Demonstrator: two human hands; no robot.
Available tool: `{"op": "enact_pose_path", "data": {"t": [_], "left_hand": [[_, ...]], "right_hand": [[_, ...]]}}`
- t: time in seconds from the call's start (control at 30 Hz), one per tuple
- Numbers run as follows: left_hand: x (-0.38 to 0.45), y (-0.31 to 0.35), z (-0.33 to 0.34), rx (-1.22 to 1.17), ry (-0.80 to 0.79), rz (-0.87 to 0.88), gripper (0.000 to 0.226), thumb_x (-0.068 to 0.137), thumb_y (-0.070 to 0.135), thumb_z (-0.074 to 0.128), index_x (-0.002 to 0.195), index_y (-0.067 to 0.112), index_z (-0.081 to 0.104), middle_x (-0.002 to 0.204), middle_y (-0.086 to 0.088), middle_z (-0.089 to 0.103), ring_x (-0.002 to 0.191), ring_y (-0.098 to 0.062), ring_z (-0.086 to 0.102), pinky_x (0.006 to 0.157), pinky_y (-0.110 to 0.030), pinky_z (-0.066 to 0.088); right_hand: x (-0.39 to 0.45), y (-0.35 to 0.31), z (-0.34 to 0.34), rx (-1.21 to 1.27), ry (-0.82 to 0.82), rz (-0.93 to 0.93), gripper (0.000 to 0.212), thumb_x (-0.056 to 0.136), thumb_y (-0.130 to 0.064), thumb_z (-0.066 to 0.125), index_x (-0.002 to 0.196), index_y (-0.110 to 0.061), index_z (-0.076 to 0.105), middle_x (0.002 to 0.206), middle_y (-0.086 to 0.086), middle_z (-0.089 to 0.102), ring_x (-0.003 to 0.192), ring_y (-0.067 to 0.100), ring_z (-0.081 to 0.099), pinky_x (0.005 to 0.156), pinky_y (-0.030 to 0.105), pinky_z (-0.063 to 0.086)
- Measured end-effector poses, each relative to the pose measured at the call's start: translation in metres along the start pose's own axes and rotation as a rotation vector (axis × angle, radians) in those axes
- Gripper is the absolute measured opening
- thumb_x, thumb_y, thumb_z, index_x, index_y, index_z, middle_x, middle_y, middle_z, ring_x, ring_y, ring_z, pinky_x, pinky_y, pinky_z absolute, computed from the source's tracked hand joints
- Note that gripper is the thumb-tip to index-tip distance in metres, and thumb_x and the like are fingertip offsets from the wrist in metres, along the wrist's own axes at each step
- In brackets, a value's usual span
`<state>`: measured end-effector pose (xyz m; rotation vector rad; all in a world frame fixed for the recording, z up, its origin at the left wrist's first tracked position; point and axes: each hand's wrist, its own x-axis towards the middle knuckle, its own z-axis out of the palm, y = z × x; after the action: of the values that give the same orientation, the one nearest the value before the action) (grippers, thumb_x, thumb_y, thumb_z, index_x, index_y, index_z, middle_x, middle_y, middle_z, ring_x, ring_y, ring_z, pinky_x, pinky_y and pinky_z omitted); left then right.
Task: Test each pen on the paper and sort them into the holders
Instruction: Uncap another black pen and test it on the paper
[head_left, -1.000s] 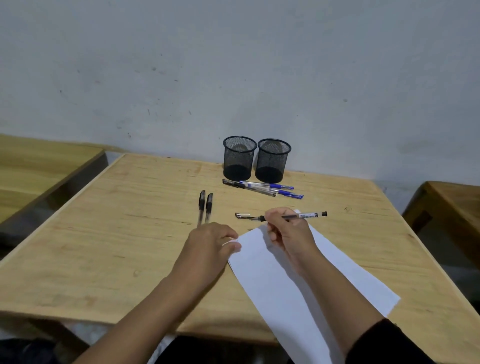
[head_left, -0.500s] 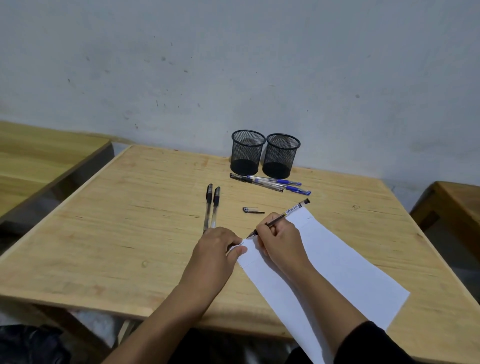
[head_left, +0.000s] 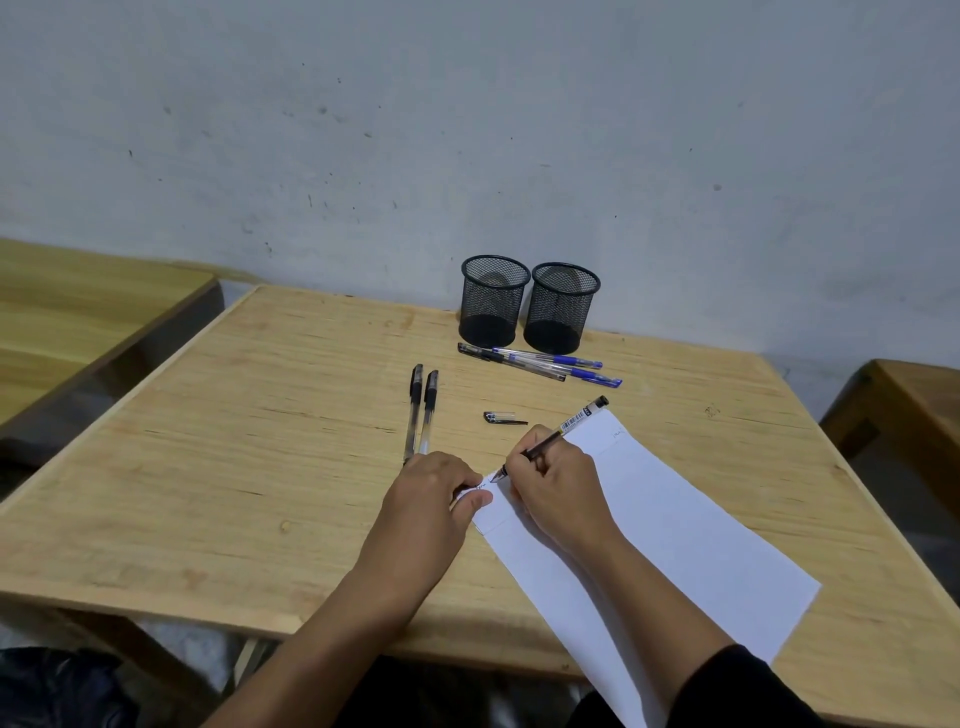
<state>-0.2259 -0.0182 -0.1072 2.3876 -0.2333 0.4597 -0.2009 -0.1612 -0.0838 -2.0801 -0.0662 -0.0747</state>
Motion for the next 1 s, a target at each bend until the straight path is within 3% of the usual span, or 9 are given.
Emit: {"op": "enact_pose_path", "data": {"t": [0.57,0.83,1.0], "left_hand": [[0.0012,0.001,0.0006,0.002,0.007,0.0,0.018,0.085,0.027,0.063,0.097,0.016,0.068,0.097,0.004,0.066,0.087,-0.005,0.046,0.076,-0.016,0.031],[0.0008,0.0017,-0.0003,-0.008,0.012,-0.009,0.017,0.084,0.026,0.064,0.095,0.015,0.069,0.095,0.003,0.066,0.086,-0.006,0.048,0.076,-0.016,0.031],[0.001,0.0014,-0.0005,-0.01,0.006,-0.006,0.017,0.084,0.025,0.065,0.096,0.014,0.069,0.095,0.002,0.066,0.086,-0.005,0.046,0.077,-0.016,0.032]], "right_hand": [[-0.0016,-0.0005,0.0,0.011,0.034,-0.02,0.013,0.084,-0.012,0.051,0.072,-0.011,0.056,0.064,0.005,0.059,0.061,0.013,0.052,0.056,0.022,0.04],[-0.0016,-0.0018,0.0007,-0.003,0.047,-0.004,0.013,0.084,-0.012,0.05,0.074,-0.009,0.057,0.069,0.016,0.063,0.063,0.016,0.052,0.058,0.026,0.041],[-0.0011,-0.0013,0.0011,-0.014,0.067,0.0,0.013,0.085,-0.013,0.05,0.075,-0.009,0.056,0.067,0.01,0.061,0.064,0.015,0.053,0.055,0.02,0.039]]}}
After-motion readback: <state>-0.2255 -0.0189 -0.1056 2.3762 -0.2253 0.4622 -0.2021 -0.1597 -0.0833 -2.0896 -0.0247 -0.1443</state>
